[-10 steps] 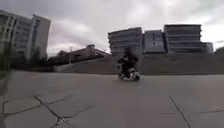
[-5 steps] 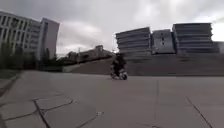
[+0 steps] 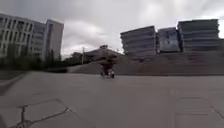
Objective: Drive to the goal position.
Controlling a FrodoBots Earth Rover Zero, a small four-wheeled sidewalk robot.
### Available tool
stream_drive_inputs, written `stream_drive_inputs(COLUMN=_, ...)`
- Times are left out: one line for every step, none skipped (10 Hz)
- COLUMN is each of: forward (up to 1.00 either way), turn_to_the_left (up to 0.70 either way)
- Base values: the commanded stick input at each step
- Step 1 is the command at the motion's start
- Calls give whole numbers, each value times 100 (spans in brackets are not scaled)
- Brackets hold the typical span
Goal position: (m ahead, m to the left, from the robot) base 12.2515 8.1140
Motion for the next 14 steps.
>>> stream_drive_inputs(forward=100, turn_to_the_left=35)
stream_drive_inputs(forward=100, turn_to_the_left=36)
stream_drive_inputs(forward=100, turn_to_the_left=39)
stream_drive_inputs(forward=100, turn_to_the_left=32)
stream_drive_inputs(forward=100, turn_to_the_left=6)
stream_drive_inputs(forward=100, turn_to_the_left=0)
stream_drive_inputs(forward=100, turn_to_the_left=0)
stream_drive_inputs(forward=100, turn_to_the_left=0)
stream_drive_inputs(forward=100, turn_to_the_left=0)
stream_drive_inputs(forward=100, turn_to_the_left=25)
stream_drive_inputs(forward=100, turn_to_the_left=35)
stream_drive_inputs(forward=100, turn_to_the_left=40)
stream_drive_inputs(forward=100, turn_to_the_left=40)
stream_drive_inputs(forward=100, turn_to_the_left=40)
